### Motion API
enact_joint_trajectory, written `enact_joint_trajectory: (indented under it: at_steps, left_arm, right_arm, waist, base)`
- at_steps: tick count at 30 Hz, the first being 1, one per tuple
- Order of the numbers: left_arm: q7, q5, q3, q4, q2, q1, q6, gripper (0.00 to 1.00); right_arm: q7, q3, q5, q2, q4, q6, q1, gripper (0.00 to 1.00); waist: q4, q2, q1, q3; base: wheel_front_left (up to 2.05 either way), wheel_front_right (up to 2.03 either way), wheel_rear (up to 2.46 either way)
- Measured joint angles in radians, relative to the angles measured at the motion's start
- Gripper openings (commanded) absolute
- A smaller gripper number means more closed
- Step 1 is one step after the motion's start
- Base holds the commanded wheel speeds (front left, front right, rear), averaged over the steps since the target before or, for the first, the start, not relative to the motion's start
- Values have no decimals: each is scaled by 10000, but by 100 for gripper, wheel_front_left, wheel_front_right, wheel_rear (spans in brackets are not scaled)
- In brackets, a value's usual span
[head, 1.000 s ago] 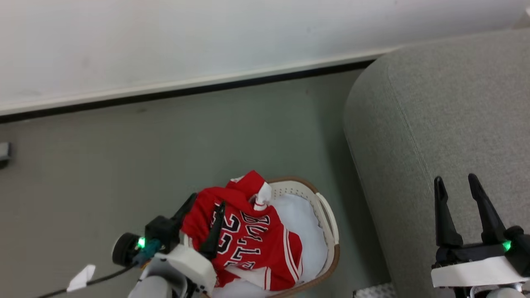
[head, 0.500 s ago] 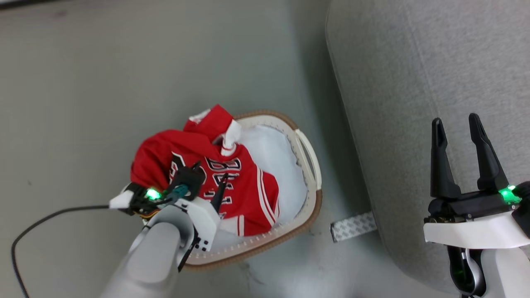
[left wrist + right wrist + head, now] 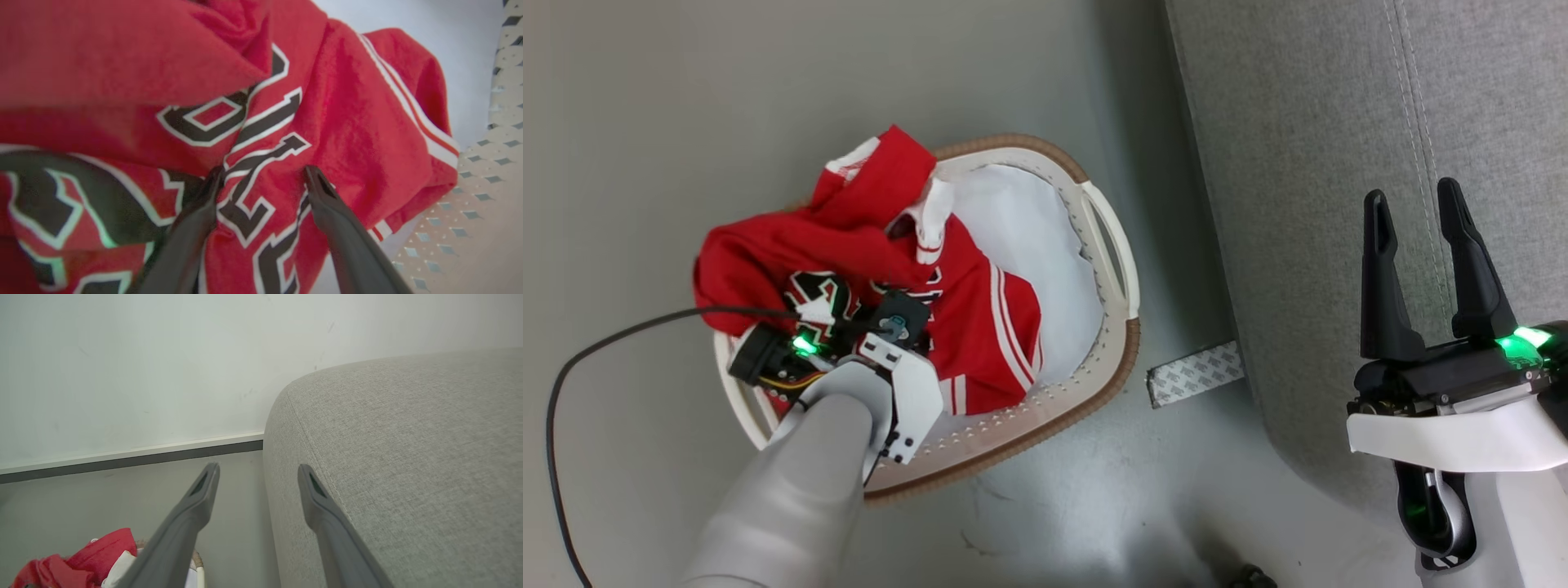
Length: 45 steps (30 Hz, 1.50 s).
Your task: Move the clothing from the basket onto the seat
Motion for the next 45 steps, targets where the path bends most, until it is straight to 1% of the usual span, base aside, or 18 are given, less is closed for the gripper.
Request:
enact_joint_trajectory:
  at_steps: [1, 2, 6, 8, 13, 15, 18, 22, 26, 31, 34, 39, 45]
  left_arm:
    - [40, -2, 0, 100, 2, -41, 2, 19]
    - [25, -4, -8, 155, 2, -66, 2, 0]
    - [-384, -188, 35, 276, -23, -32, -94, 0]
    - [-704, -499, 132, 288, -84, 132, -186, 0]
    - [-1392, -1216, 309, 117, -211, 862, -577, 0]
    - [-1482, -1628, 228, -196, -221, 1259, -855, 0]
    - [-1499, -2692, -464, -1106, -219, 2077, -1174, 0]
    - [-957, -4234, -1726, -2782, -224, 3041, -1269, 0]
    - [-399, -5154, -2403, -4259, -232, 3513, -1266, 0]
    - [159, -5693, -2633, -5950, -236, 3826, -949, 0]
    - [497, -5777, -2577, -6922, -222, 3966, -752, 0]
    - [1047, -6042, -2378, -8489, 100, 4064, -514, 0]
    - [1567, -6130, -1965, -9812, 416, 3864, -123, 0]
  right_arm:
    - [0, -4, 12, 0, 10, 0, 2, 100]
    - [0, -10, 23, -2, 25, 0, 9, 100]
    - [-2, -79, 23, 4, 205, 0, 105, 100]
    - [-2, -150, 19, 4, 343, 0, 255, 100]
    - [0, -466, -130, 17, 621, 0, 831, 100]
    - [0, -665, -196, 10, 736, 0, 1119, 100]
    - [-2, -773, -305, 21, 911, 0, 1545, 100]
    - [0, -943, -548, 23, 1129, 0, 2106, 100]
    - [0, -1012, -708, 23, 1227, 0, 2506, 100]
    - [-2, -1095, -844, 6, 1313, 0, 3002, 100]
    - [0, -1053, -878, -36, 1400, 0, 3284, 100]
    - [0, -918, -911, -113, 1469, 0, 3641, 100]
    - [-2, -662, -980, -182, 1457, 0, 3812, 100]
  waist:
    - [-51, 0, 0, 53]
    - [-92, 0, -1, 85]
    - [-101, 0, -1, -86]
    - [-47, 0, -1, -328]
    - [222, 0, -2, -1244]
    - [394, 0, -2, -1691]
    - [693, 0, -2, -2430]
    - [1151, 0, -3, -3517]
    - [1615, 0, -3, -4625]
    - [2180, 0, -5, -5908]
    - [2476, 0, -5, -6590]
    - [2837, 0, -6, -7547]
    - [3110, 0, -6, -8247]
  base:
    - [0, 0, 0]
    - [0, 0, 0]
    - [0, 0, 0]
    - [0, 0, 0]
    - [0, 0, 0]
    - [0, 0, 0]
    - [0, 0, 0]
    - [0, 0, 0]
    - [0, 0, 0]
    - [0, 0, 0]
    - [0, 0, 0]
    - [0, 0, 0]
    - [0, 0, 0]
